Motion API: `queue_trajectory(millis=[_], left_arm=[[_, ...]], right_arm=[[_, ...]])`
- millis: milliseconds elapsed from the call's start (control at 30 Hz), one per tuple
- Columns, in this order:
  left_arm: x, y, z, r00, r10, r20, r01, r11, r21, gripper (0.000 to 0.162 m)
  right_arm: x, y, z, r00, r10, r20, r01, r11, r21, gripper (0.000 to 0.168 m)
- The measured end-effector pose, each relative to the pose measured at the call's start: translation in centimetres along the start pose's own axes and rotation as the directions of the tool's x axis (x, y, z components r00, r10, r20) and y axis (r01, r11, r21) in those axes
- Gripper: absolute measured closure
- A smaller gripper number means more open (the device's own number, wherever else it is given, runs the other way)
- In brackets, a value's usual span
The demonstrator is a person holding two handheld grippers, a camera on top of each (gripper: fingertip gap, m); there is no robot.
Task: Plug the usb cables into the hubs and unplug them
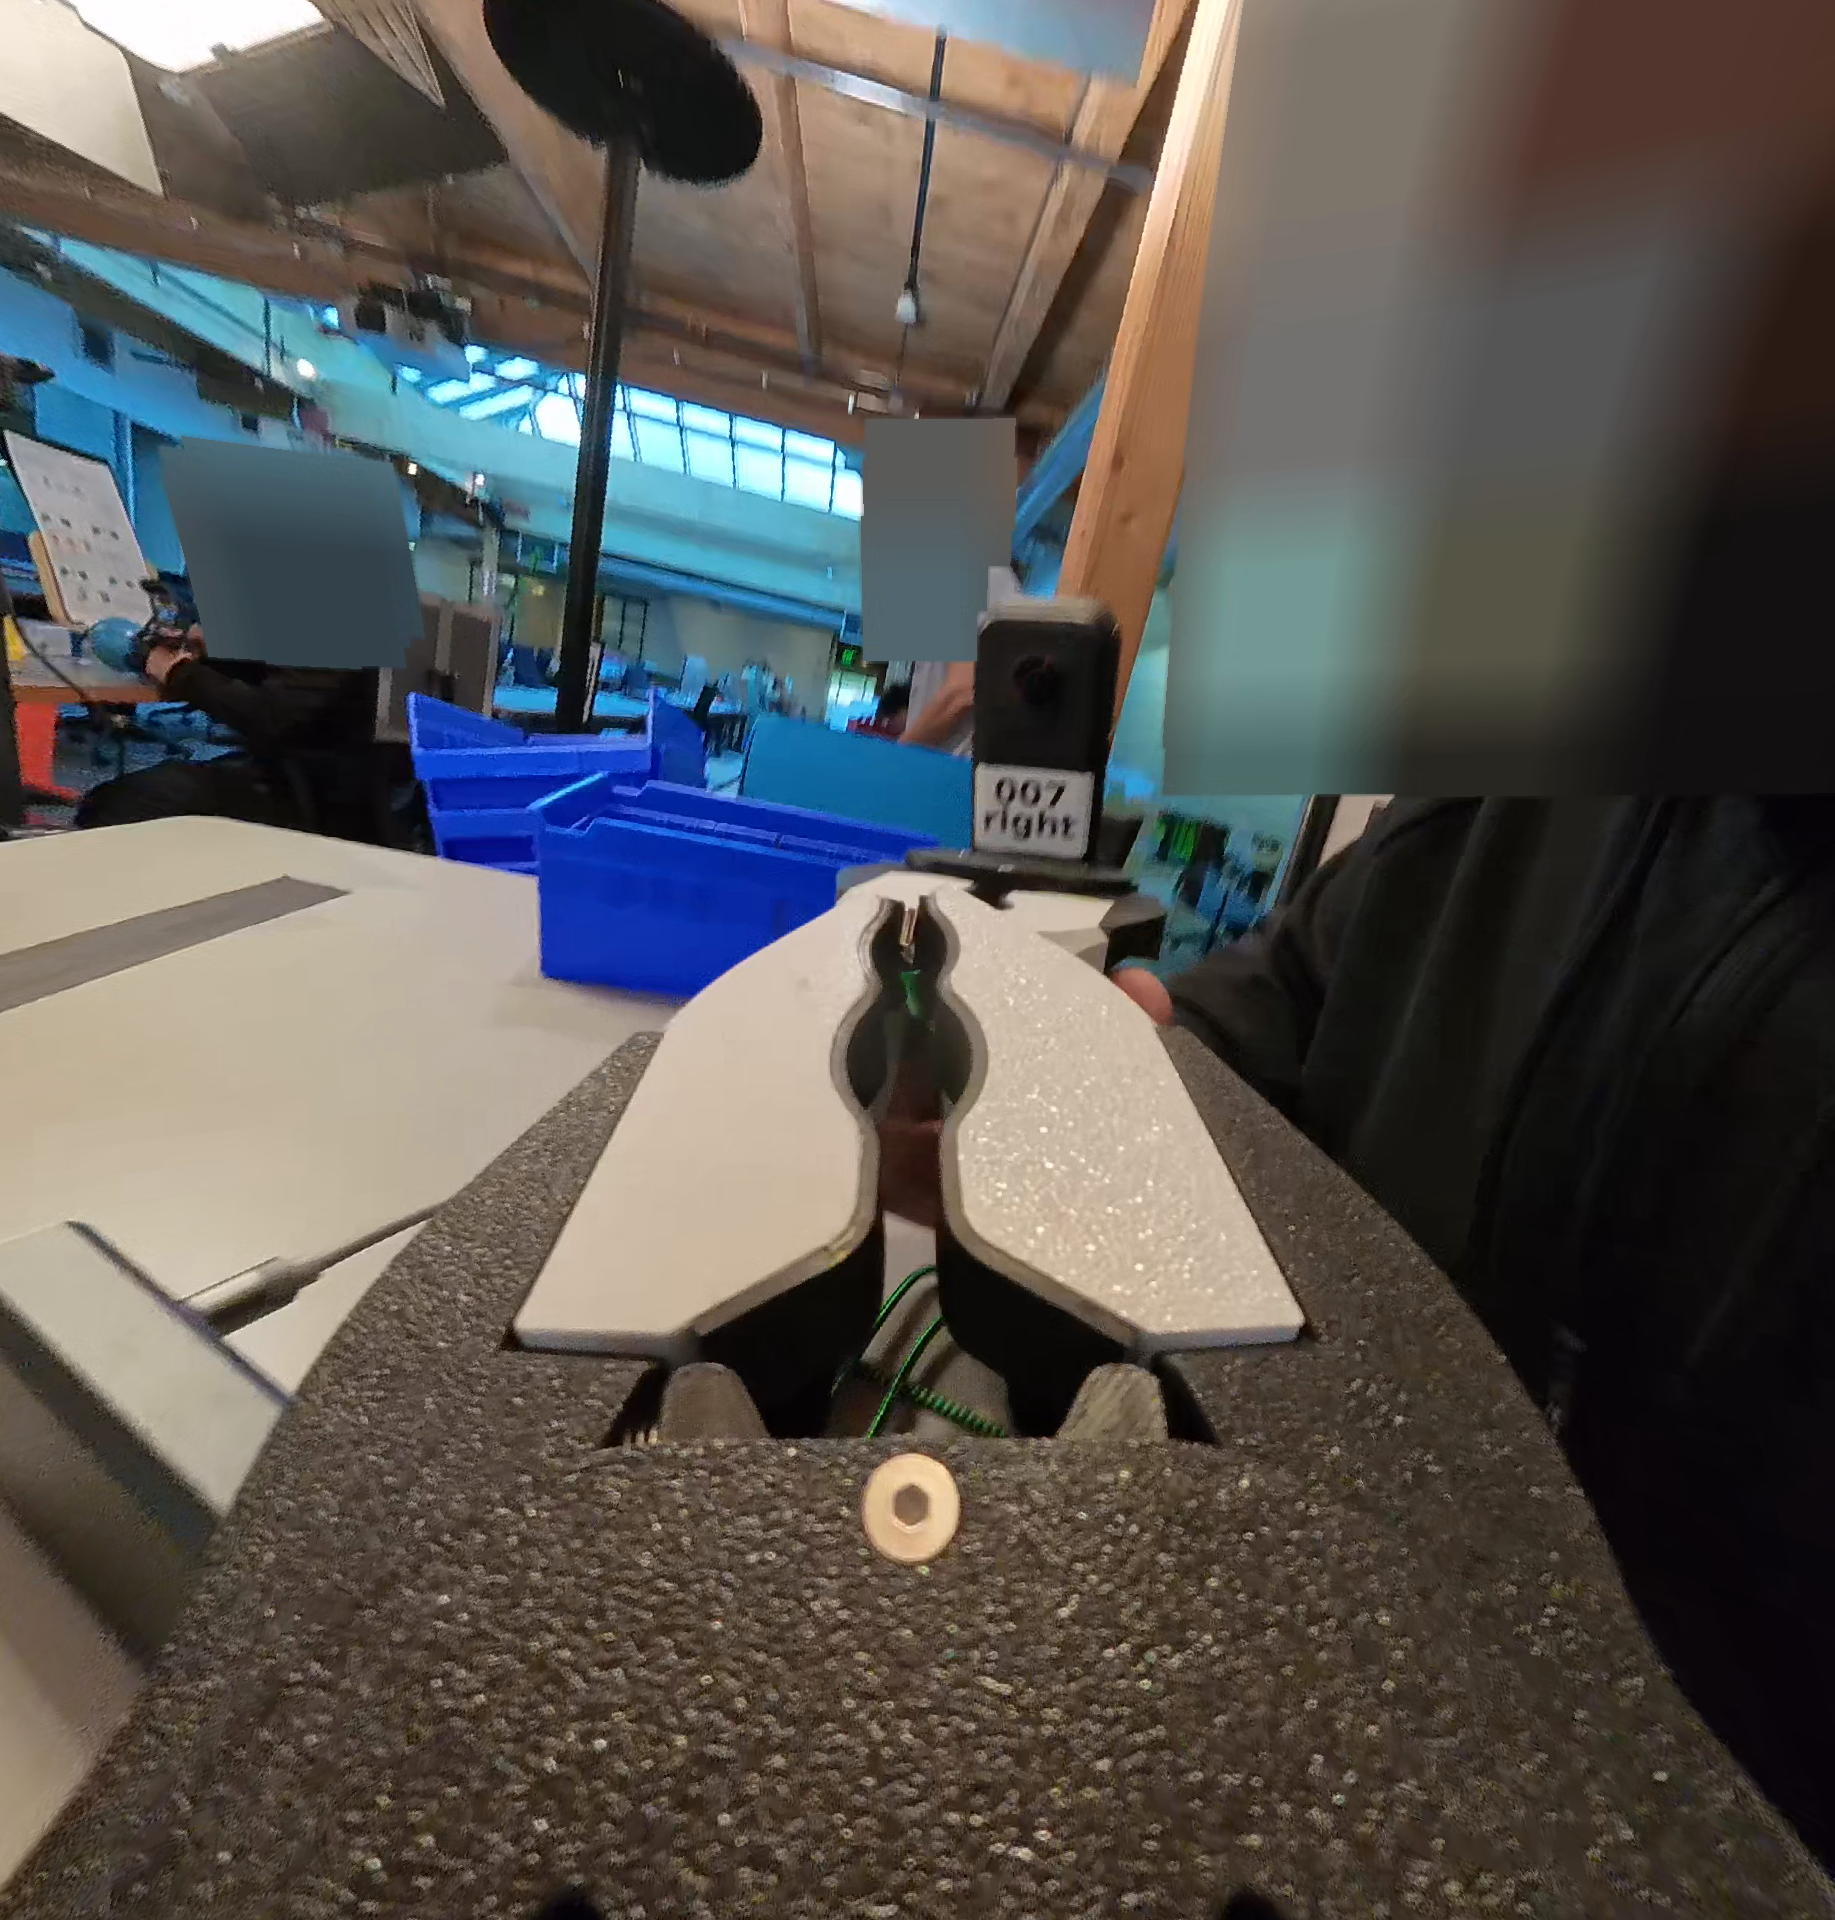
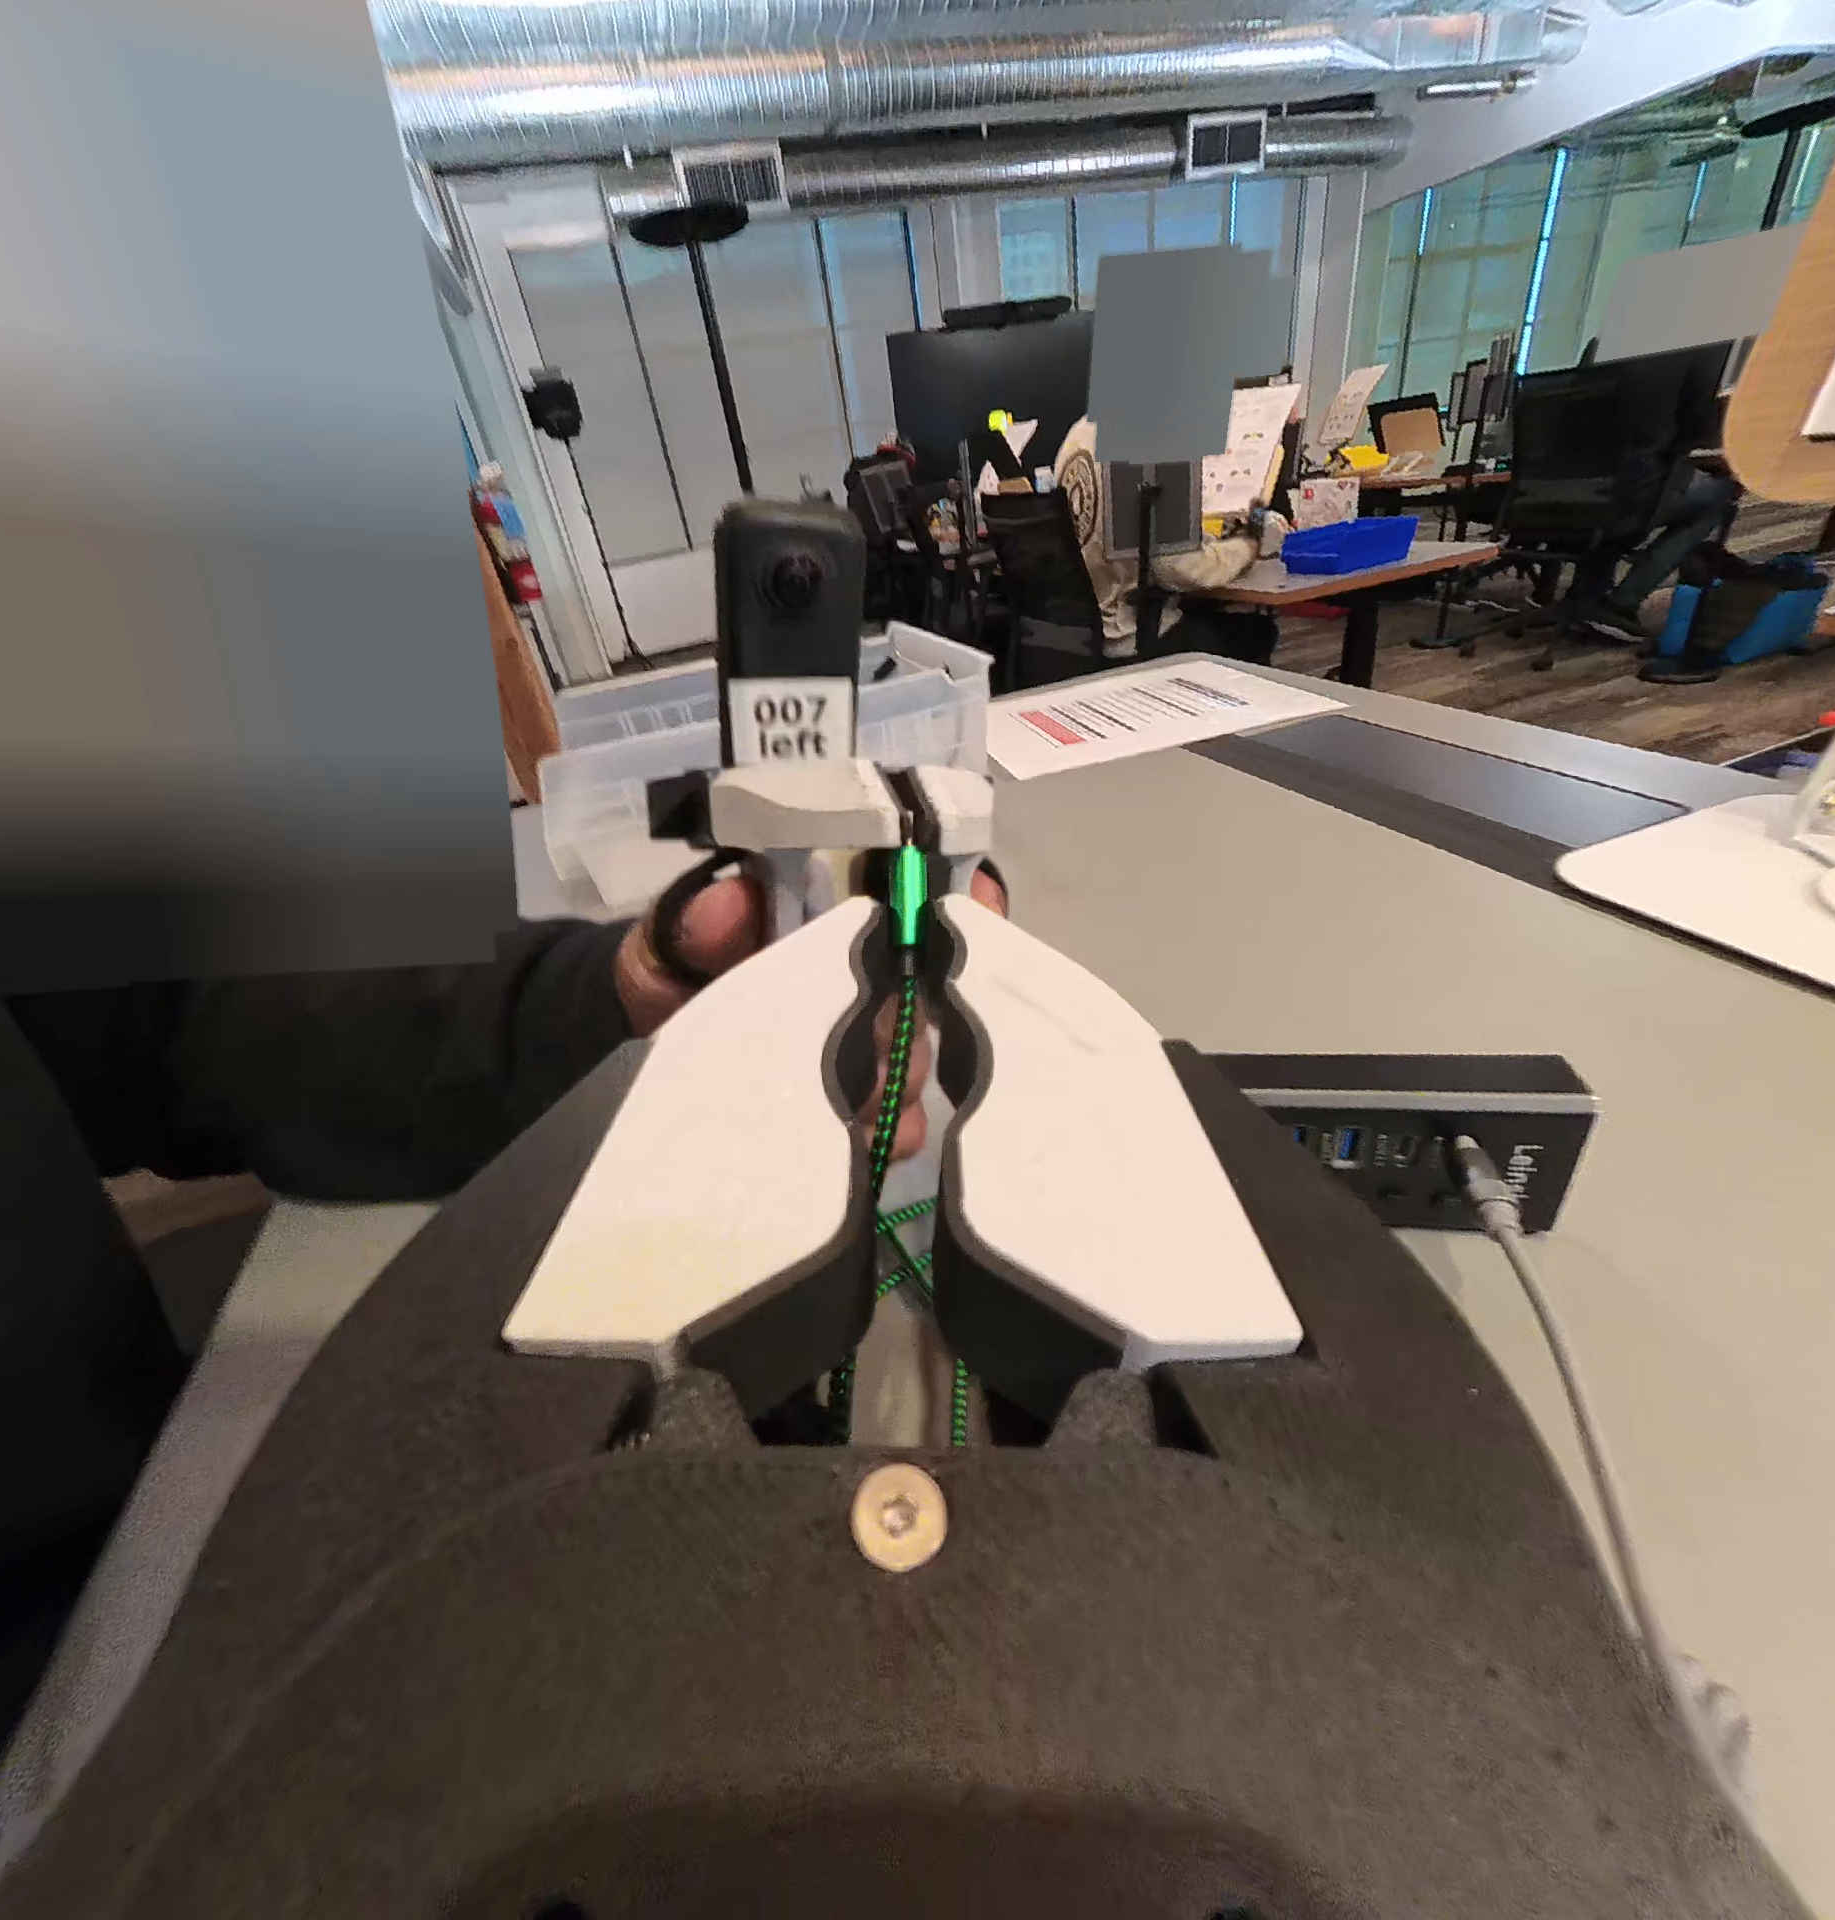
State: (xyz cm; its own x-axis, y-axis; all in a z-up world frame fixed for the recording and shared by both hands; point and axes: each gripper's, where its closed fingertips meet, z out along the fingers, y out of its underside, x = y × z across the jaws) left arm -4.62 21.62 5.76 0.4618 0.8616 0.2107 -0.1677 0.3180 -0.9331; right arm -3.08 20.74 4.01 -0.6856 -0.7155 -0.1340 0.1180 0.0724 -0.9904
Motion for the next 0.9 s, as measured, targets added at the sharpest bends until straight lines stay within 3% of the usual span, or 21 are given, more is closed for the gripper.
queue_trajectory(millis=[200, 333, 433, 633, 900], left_arm=[[-0.3, 0.5, -1.4, 0.985, 0.171, 0.026, -0.162, 0.963, -0.215, 0.145], [0.4, 2.4, -1.6, 0.958, 0.286, -0.032, -0.278, 0.889, -0.365, 0.148], [0.7, 3.2, -1.7, 0.938, 0.339, -0.064, -0.336, 0.851, -0.403, 0.158], [1.4, 2.8, -1.6, 0.947, 0.304, -0.104, -0.322, 0.891, -0.320, 0.160], [1.9, 0.8, -1.9, 0.956, 0.275, -0.101, -0.289, 0.944, -0.159, 0.161]], right_arm=[[0.0, 0.7, -0.2, 0.965, -0.262, -0.025, 0.256, 0.956, -0.140, 0.163], [-0.6, 2.1, -0.2, 0.928, -0.370, 0.033, 0.367, 0.897, -0.246, 0.163], [-0.4, 3.0, -0.3, 0.906, -0.420, 0.045, 0.413, 0.859, -0.303, 0.163], [-1.0, 2.8, -0.5, 0.917, -0.391, 0.082, 0.399, 0.882, -0.251, 0.162], [-1.2, 1.5, -1.4, 0.965, -0.198, 0.170, 0.216, 0.972, -0.096, 0.154]])
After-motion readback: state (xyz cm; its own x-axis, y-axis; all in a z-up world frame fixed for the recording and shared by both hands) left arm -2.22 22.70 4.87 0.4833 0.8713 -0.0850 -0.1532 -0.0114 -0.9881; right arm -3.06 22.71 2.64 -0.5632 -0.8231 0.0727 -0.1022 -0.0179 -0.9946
